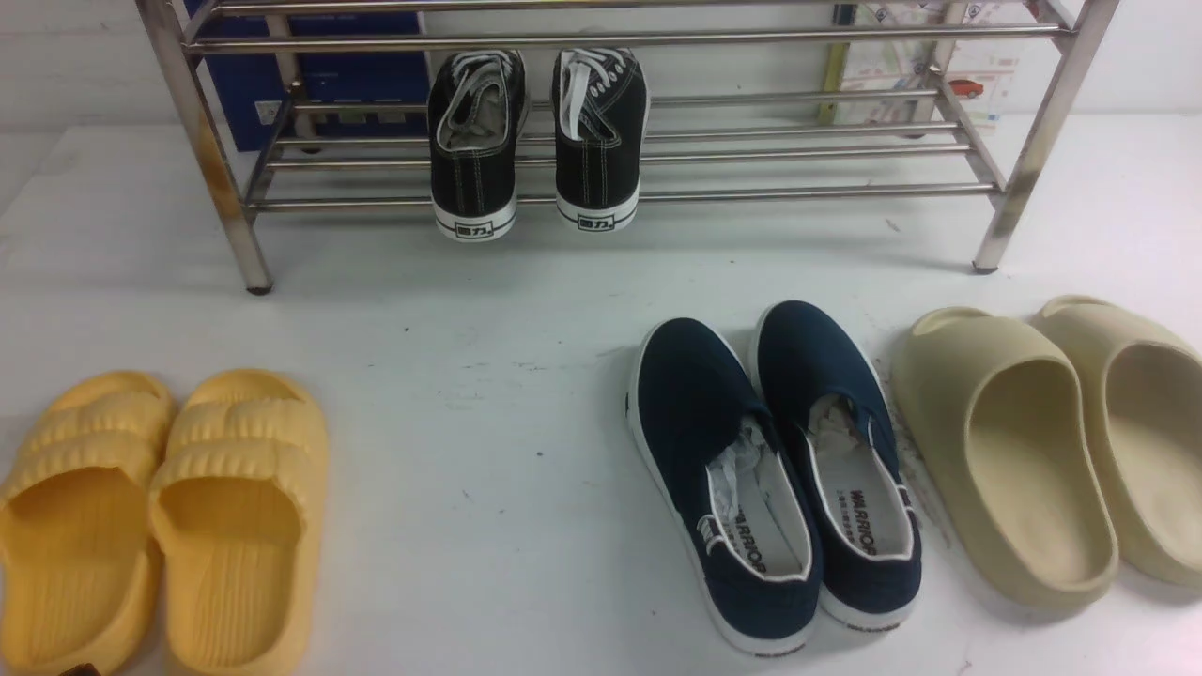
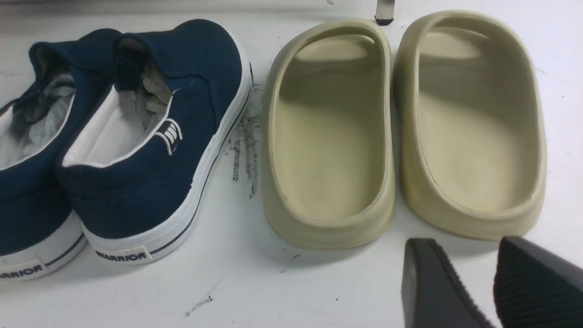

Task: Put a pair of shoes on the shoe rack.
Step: Use the right arm to grab the shoe closest to it, then use the right arm to put a shoe into the shoe rack, then use the right arm to grab the shoe closest to it

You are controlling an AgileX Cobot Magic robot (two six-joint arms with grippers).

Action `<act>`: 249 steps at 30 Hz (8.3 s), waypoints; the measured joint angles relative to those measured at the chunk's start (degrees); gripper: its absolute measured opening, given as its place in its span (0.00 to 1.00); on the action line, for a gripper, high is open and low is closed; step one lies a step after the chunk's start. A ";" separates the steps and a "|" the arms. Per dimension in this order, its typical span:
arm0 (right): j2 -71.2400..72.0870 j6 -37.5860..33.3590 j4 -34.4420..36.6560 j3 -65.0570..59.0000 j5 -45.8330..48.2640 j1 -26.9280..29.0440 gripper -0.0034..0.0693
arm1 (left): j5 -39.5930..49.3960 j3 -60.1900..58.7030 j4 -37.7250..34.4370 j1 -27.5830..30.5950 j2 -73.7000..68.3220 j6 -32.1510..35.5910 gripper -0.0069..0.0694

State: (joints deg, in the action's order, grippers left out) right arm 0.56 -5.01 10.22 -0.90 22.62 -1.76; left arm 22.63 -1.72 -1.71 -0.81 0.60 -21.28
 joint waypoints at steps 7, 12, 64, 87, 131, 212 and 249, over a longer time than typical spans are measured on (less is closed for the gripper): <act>0.00 0.00 0.00 0.00 0.00 0.00 0.39 | 0.00 0.00 -0.04 0.00 0.00 0.00 0.16; 0.00 0.00 0.00 0.00 0.00 0.00 0.39 | 0.00 0.00 -0.04 0.00 0.00 0.00 0.17; -70.42 10.94 1.76 59.04 34.92 -28.59 0.18 | 0.00 0.00 -0.21 0.02 0.00 0.00 0.23; -105.96 25.11 -11.56 69.83 19.35 -46.25 0.34 | 0.00 0.00 -0.21 0.02 0.00 0.00 0.27; -121.91 11.05 -3.44 117.11 34.55 -23.20 0.11 | 0.00 0.00 -0.21 0.31 0.00 0.00 0.32; -125.97 15.45 -8.46 116.23 26.60 -21.88 0.06 | 0.00 0.00 -0.21 0.31 0.00 0.00 0.40; -110.59 9.03 -10.22 114.50 47.90 -26.43 0.13 | 0.00 0.00 -0.21 0.31 0.00 0.00 0.40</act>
State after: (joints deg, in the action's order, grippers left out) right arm -110.03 4.02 0.00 113.60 70.53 -28.20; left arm 22.63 -1.72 -1.92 -0.51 0.60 -21.28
